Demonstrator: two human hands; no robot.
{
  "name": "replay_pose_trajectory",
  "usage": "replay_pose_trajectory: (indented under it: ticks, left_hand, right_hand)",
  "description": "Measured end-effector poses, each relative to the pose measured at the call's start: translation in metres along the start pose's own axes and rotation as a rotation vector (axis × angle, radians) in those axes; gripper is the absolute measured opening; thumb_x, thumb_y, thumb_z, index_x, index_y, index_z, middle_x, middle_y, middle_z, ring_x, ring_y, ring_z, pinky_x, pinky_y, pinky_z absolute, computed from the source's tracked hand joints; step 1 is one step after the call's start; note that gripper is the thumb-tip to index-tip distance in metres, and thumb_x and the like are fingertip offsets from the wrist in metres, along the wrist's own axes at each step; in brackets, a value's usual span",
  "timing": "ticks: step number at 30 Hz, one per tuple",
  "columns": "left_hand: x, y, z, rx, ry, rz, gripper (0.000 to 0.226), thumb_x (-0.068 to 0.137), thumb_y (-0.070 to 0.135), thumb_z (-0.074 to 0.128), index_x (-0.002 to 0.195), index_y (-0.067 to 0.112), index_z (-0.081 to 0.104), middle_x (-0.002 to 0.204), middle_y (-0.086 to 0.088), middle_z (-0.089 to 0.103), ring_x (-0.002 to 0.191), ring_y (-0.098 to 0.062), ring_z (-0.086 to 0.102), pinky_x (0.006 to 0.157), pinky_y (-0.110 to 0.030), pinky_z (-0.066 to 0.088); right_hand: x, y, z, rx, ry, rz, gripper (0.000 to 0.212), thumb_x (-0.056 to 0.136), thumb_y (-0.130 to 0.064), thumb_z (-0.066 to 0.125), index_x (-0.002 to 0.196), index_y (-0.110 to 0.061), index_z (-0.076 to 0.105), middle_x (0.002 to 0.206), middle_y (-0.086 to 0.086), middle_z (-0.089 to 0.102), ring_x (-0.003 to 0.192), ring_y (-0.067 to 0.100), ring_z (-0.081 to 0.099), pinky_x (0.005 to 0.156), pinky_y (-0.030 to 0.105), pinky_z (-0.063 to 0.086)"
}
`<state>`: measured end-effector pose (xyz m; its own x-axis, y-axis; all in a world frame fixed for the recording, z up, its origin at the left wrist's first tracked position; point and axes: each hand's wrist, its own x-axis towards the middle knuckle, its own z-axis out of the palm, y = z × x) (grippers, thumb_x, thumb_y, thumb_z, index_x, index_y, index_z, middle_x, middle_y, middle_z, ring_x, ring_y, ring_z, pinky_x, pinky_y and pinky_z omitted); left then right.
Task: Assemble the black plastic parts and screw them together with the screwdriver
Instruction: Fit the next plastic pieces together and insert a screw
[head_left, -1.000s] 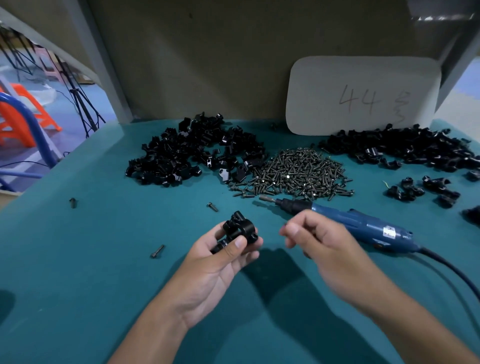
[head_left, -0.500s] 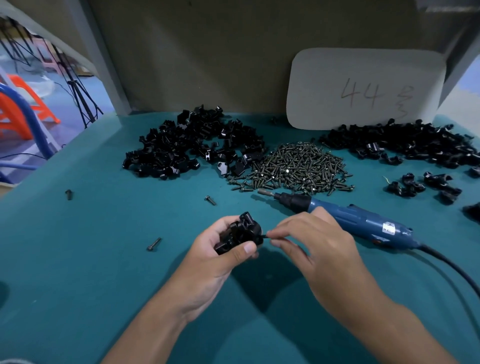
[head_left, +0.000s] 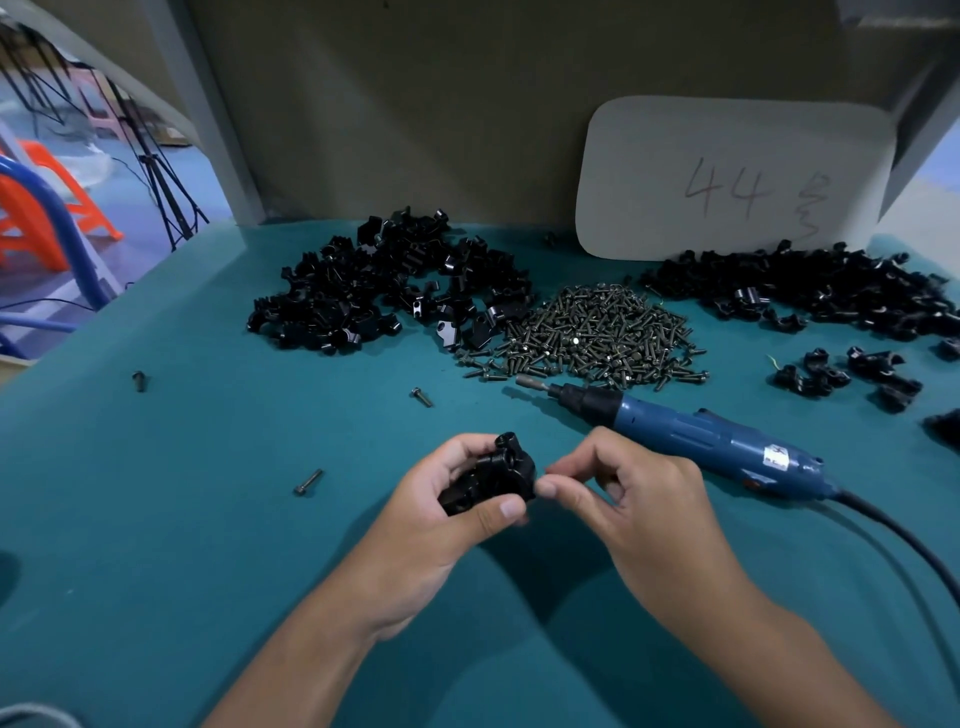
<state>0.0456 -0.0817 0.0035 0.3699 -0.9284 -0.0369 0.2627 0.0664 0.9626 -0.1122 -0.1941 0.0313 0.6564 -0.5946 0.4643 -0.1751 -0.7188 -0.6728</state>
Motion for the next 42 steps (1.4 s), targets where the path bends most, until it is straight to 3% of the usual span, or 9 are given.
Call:
replay_pose_trajectory:
  ticks: [6,12,15,19,24,28,31,37,42]
  left_hand:
    - [0.000,-0.001,0.000,0.050,0.009,-0.016,0.049,0.077,0.013,0.078,0.122,0.006,0.060,0.109,-0.007,0.071,0.097,-0.023,0.067,0.100,-0.040,0.052]
    - [0.000,0.001,-0.001,0.070,0.031,-0.017,0.047,0.077,0.016,0.076,0.121,0.009,0.061,0.106,-0.002,0.072,0.102,-0.018,0.064,0.105,-0.039,0.047]
    - [-0.001,0.001,0.000,0.101,0.011,-0.015,0.045,0.078,0.016,0.076,0.120,0.010,0.062,0.105,-0.001,0.071,0.101,-0.018,0.064,0.101,-0.035,0.049]
    - [-0.002,0.000,0.000,0.156,-0.004,0.003,0.042,0.078,0.017,0.076,0.117,0.010,0.062,0.103,0.000,0.071,0.098,-0.019,0.065,0.097,-0.034,0.051]
    - [-0.002,-0.001,0.002,0.194,-0.022,0.010,0.042,0.079,0.018,0.076,0.118,0.010,0.063,0.103,0.001,0.072,0.101,-0.016,0.065,0.099,-0.034,0.050]
    - [-0.001,-0.003,0.003,0.173,0.002,0.013,0.042,0.077,0.017,0.077,0.117,0.010,0.064,0.107,-0.003,0.073,0.103,-0.021,0.067,0.099,-0.034,0.052]
    - [0.000,-0.002,0.003,0.122,0.012,-0.003,0.043,0.079,0.016,0.076,0.119,0.006,0.063,0.104,-0.008,0.074,0.093,-0.021,0.069,0.088,-0.027,0.055]
    - [-0.001,-0.001,0.001,0.185,0.021,0.001,0.043,0.079,0.017,0.083,0.117,0.010,0.064,0.106,-0.010,0.074,0.093,-0.015,0.069,0.092,-0.027,0.055]
    - [-0.002,-0.002,0.001,0.231,-0.012,0.032,0.038,0.078,0.020,0.077,0.113,0.016,0.065,0.101,0.008,0.073,0.096,-0.007,0.067,0.089,-0.020,0.051]
  right_hand:
    - [-0.002,0.007,0.005,-0.077,-0.110,0.071,0.049,0.095,-0.065,0.049,0.069,-0.024,0.054,0.065,-0.010,0.064,0.064,0.004,0.056,0.058,0.013,0.036]
    - [-0.005,0.010,-0.005,-0.309,-0.320,-0.036,0.031,0.102,-0.061,0.027,0.093,-0.035,0.042,0.092,-0.021,0.045,0.090,0.008,0.042,0.078,0.030,0.036]
    - [-0.005,0.008,-0.007,-0.430,-0.331,-0.122,0.023,0.106,-0.049,0.026,0.094,-0.034,0.039,0.090,-0.017,0.035,0.084,0.014,0.038,0.074,0.033,0.031]
    - [-0.003,0.010,-0.003,-0.338,-0.419,-0.023,0.034,0.102,-0.060,0.011,0.084,-0.037,0.030,0.090,-0.019,0.042,0.087,0.009,0.041,0.071,0.033,0.033]
    - [-0.003,0.010,-0.003,-0.261,-0.410,0.021,0.035,0.098,-0.060,0.017,0.078,-0.035,0.031,0.071,-0.009,0.043,0.078,0.010,0.045,0.067,0.040,0.040]
    - [-0.003,0.009,-0.004,-0.315,-0.385,0.022,0.037,0.098,-0.062,0.015,0.076,-0.038,0.032,0.085,-0.015,0.049,0.078,0.012,0.046,0.060,0.037,0.038]
    - [-0.003,0.010,-0.002,-0.382,-0.351,-0.057,0.028,0.103,-0.055,0.021,0.084,-0.039,0.034,0.082,-0.016,0.044,0.079,0.011,0.042,0.066,0.035,0.038]
    - [-0.002,0.012,-0.005,-0.569,-0.308,-0.243,0.024,0.110,-0.034,0.029,0.089,-0.030,0.038,0.079,-0.012,0.038,0.071,0.015,0.039,0.065,0.032,0.032]
    - [-0.006,0.014,0.000,-0.358,-0.389,0.042,0.050,0.100,-0.063,0.008,0.074,-0.032,0.037,0.066,-0.008,0.047,0.071,0.014,0.047,0.063,0.038,0.040]
